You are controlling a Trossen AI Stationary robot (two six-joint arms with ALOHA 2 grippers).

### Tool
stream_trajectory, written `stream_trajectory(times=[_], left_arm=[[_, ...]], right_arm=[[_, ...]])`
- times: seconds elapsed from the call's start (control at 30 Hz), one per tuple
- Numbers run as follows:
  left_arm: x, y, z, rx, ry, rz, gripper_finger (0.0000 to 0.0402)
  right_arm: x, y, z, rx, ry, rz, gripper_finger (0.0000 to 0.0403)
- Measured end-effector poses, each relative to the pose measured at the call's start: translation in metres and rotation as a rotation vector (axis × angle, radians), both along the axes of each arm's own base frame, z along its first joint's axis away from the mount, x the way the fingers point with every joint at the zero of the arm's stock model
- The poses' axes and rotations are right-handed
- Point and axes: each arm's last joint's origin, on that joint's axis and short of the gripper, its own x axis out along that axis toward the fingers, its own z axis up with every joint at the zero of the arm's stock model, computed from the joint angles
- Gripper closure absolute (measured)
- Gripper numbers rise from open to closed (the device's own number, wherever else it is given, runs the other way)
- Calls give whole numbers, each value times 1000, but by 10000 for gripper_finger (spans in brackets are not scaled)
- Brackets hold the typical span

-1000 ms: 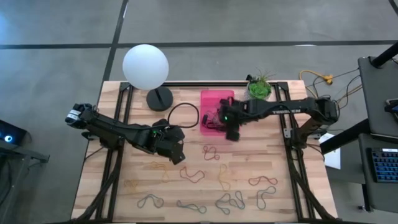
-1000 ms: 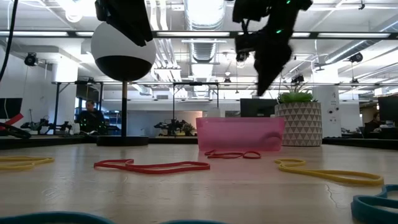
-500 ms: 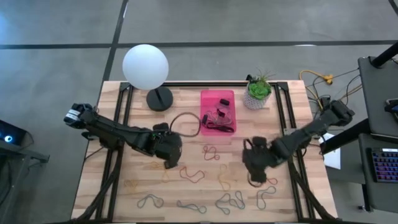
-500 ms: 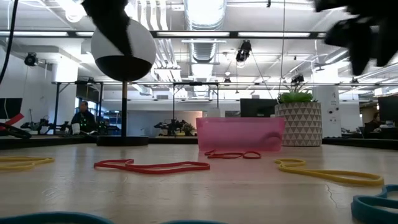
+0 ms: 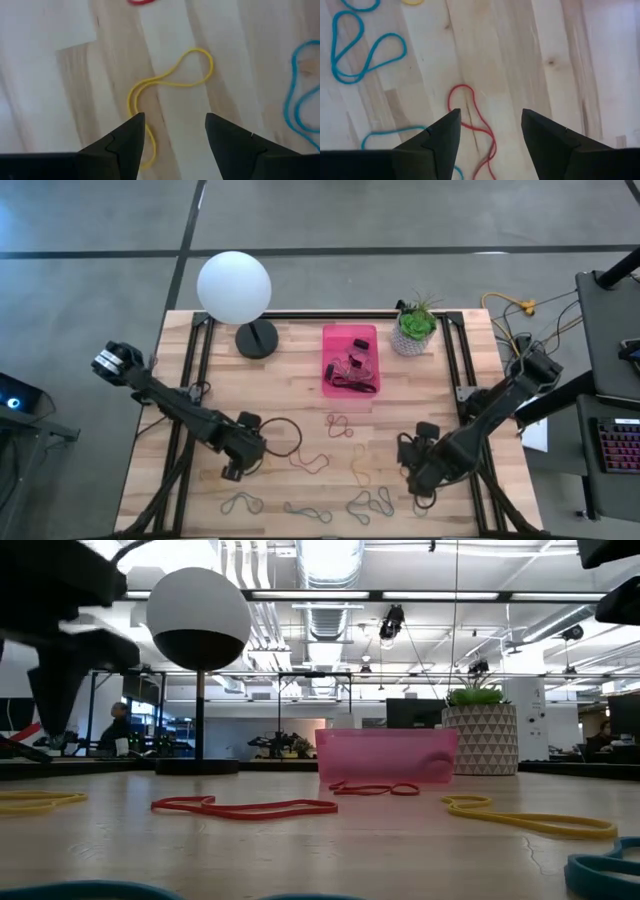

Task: Pick and place rubber bands into bin
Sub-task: Put the yellow rubber band into the pink bin

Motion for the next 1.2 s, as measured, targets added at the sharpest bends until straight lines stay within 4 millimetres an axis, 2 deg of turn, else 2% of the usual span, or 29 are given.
stream_trajectory(times=[0.3, 0.5, 0.67, 0.8, 0.93, 1.07, 1.2], left_arm=[[-5, 16, -37, 65, 52, 93, 208], [-4, 27, -47, -30, 88, 158, 217], [-3, 31, -49, -52, 89, 146, 268], [-8, 32, -60, -90, 88, 144, 326], [-15, 34, -70, -152, 120, 218, 386], [-14, 34, -70, -205, 132, 288, 398], [-2, 27, -51, -280, 72, 295, 401]], right_arm=[[9, 7, -5, -19, 12, -6, 207], [9, 6, -5, -13, 10, -40, 207], [9, 6, -5, -13, 10, -40, 207], [9, 6, -5, -14, 11, -40, 207], [9, 6, -5, -25, 1, -42, 207], [9, 5, -5, -50, -20, -41, 207], [10, 4, -5, -76, -35, -23, 207]])
